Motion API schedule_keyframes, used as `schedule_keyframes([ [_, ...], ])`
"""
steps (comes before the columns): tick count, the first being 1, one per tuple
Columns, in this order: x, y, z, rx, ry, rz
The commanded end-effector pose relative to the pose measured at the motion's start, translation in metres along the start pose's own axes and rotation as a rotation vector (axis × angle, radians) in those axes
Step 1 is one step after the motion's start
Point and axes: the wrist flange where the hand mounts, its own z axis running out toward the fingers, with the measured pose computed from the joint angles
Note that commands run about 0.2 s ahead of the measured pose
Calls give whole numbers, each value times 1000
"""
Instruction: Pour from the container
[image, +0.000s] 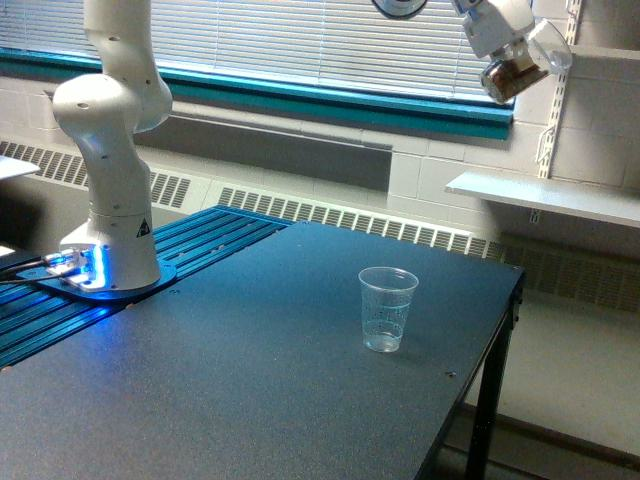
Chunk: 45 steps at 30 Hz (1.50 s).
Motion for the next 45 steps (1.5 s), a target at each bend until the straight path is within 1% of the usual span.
schedule_keyframes([
  [1, -9, 0, 5, -31, -13, -6],
  [6, -10, 5, 8, -22, 4, -9],
  [7, -10, 7, 9, -19, 1, -12],
  [10, -6, 19, 11, -26, 23, -27],
  [12, -5, 26, 14, -19, 25, -36],
  [15, -6, 40, 17, -24, 29, -36],
  [20, -5, 69, 22, -55, 40, -60],
  [27, -10, 106, 24, -92, 39, -100],
  [29, -14, 114, 24, -102, 32, -99],
  [32, -19, 130, 23, -122, 34, -122],
  [37, -28, 153, 20, -142, 26, -155],
  [45, -46, 187, 10, -175, 23, -197],
])
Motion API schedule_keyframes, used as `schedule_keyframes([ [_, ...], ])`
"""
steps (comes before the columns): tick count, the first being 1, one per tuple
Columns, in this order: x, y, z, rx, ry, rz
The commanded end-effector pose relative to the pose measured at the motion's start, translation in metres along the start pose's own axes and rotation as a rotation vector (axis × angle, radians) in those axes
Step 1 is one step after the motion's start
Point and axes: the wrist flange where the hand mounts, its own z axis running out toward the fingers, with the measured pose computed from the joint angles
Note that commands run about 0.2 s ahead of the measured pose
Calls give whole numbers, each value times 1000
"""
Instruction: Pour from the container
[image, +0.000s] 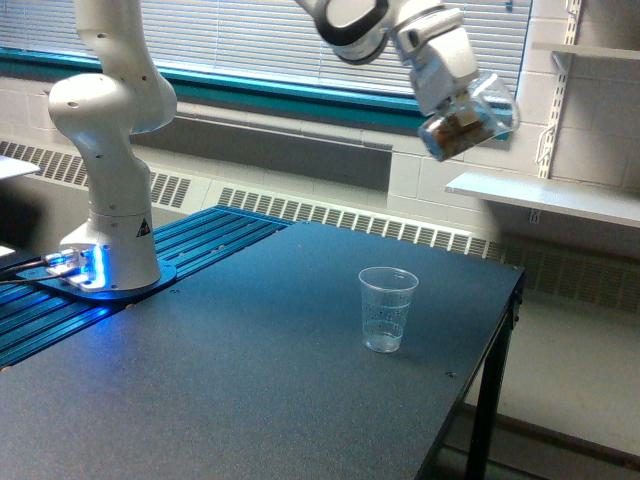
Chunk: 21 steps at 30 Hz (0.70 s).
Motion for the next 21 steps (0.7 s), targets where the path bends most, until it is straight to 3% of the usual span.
schedule_keyframes([
  [1, -13, 22, -10, -17, 25, -96],
  [21, -95, 72, 7, -76, -82, -76],
])
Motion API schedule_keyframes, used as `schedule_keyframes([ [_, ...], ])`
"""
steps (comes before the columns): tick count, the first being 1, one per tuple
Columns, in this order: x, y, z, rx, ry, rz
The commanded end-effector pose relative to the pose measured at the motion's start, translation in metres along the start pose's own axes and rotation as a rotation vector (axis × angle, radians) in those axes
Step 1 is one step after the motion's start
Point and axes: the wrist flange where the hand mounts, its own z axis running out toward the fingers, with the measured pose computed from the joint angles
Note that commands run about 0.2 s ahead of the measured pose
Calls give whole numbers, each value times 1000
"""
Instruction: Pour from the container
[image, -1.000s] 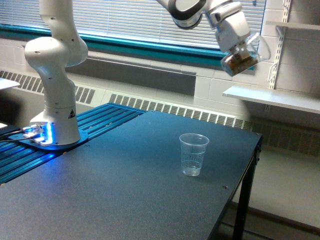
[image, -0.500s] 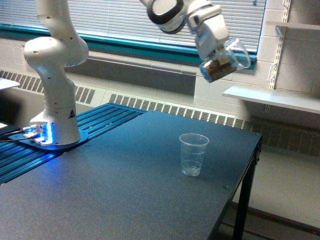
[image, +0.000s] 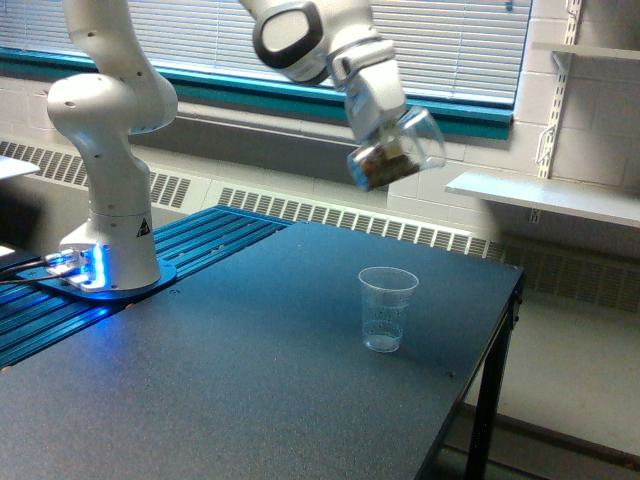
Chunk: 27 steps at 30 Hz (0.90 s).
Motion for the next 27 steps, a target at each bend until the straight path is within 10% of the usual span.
schedule_keyframes([
  [1, -16, 11, 4, -16, -9, -11],
  [27, -64, 46, 37, -132, -154, -55],
])
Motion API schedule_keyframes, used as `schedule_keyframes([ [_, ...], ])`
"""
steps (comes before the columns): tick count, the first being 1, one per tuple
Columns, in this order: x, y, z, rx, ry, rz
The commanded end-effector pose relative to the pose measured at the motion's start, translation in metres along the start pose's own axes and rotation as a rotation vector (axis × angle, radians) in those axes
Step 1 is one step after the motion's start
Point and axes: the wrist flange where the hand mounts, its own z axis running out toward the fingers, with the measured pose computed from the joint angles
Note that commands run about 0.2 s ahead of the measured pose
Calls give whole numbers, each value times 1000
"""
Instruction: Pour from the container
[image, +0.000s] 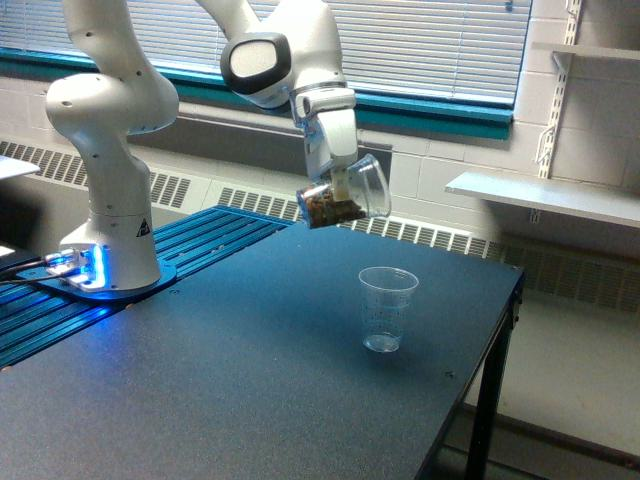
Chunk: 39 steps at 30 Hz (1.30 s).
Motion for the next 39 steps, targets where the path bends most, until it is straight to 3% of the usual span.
schedule_keyframes([
  [1, -6, 8, 7, -35, -27, 14],
  [15, -16, 1, 17, -104, -71, -22],
  [39, -2, -24, 29, -213, -98, -67],
])
